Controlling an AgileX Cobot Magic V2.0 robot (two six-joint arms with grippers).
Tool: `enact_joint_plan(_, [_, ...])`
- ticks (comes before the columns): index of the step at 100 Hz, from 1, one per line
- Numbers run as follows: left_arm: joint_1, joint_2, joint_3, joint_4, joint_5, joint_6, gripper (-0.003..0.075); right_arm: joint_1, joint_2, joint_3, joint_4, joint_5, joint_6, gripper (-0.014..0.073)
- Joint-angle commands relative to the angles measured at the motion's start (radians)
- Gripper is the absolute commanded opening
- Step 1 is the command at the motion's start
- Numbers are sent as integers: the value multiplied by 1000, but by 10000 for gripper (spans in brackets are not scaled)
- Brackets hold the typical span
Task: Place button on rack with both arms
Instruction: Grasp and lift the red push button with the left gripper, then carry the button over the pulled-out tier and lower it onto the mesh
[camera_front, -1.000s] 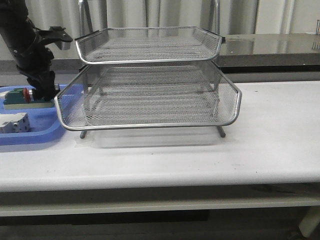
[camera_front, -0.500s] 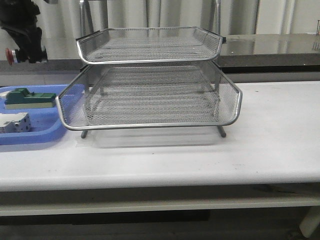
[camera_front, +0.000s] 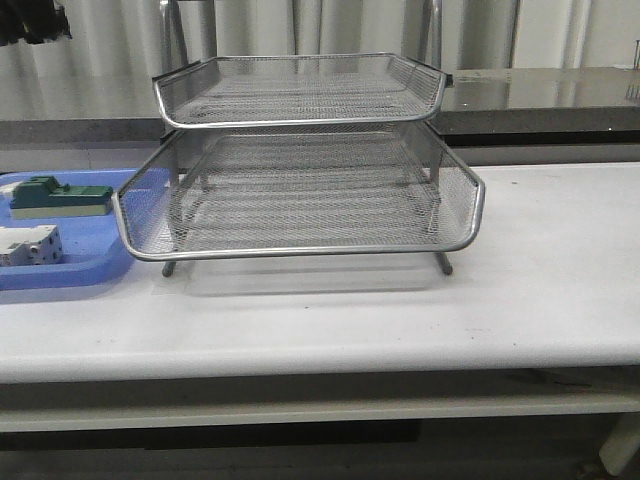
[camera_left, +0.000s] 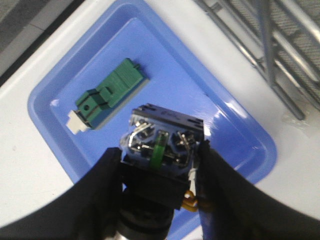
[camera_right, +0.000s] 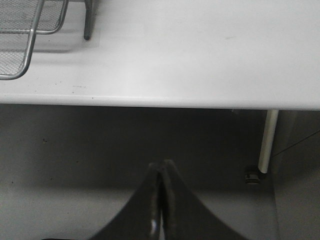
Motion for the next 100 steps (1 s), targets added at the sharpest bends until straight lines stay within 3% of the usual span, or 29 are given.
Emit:
enact_joint_plan(1, [-42, -129, 69, -28, 20, -16, 4, -3, 1, -23, -13, -52, -3, -68])
enact_joint_plan(28, [-198, -224, 243, -205, 20, -16, 4, -3, 1, -23, -13, -52, -3, -68])
enact_joint_plan(60, [-428, -187, 251, -214, -73, -15, 4, -3, 1, -23, -13, -52, -3, -68])
enact_joint_plan(100, [-503, -35, 251, -214, -209, -6, 4, -3, 1, -23, -13, -52, -3, -68])
